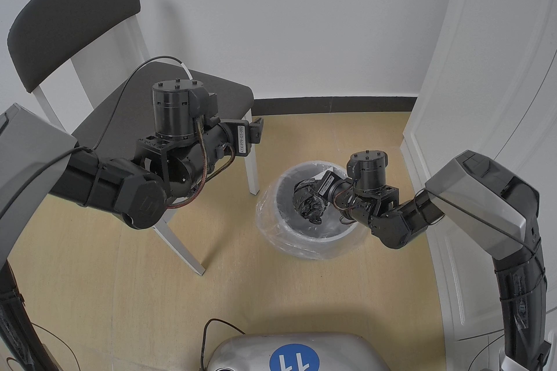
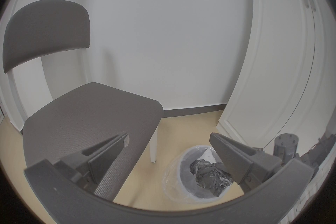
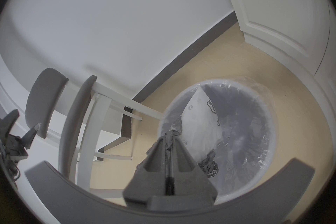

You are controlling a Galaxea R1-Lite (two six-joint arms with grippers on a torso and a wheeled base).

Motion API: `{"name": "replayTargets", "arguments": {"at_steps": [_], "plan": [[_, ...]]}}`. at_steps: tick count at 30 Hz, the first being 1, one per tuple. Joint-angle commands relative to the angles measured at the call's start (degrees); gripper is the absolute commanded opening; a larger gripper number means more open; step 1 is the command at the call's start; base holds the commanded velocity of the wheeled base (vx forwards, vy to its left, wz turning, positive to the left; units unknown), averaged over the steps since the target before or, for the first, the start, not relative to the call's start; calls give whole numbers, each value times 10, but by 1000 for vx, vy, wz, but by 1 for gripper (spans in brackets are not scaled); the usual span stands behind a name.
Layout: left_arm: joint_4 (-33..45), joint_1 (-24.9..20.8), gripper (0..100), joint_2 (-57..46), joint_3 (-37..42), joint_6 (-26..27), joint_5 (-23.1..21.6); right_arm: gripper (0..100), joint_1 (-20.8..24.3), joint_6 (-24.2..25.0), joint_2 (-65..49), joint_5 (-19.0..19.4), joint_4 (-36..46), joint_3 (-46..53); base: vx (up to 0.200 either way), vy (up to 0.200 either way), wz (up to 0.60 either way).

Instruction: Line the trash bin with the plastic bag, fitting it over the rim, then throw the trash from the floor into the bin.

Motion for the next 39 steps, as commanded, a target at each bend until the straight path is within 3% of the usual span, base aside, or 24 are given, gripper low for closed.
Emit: {"name": "replayTargets", "arguments": {"at_steps": [1,10,11,16,20,22,27,39], "plan": [[0,0,100,0,0,0,0,0,-8,4,54,-2,-4,-33,0,0,0],[-4,-3,100,2,-2,1,1,0,-10,23,88,-6,-3,-72,0,0,0],[-44,-5,100,4,-3,-2,-1,0,-9,25,90,-6,-4,-72,0,0,0],[-77,-8,100,2,15,1,-1,0,-9,24,90,-6,-4,-72,0,0,0],[-151,-8,100,8,42,21,-4,0,-9,24,91,-6,-4,-72,0,0,0],[-231,-8,100,20,64,48,-23,0,-10,24,93,-6,-3,-72,0,0,0],[-309,-4,100,21,102,75,-91,0,-10,25,107,-8,3,-87,0,0,0],[-376,-6,100,44,80,74,-112,0,-9,25,121,-12,3,-101,0,0,0]]}}
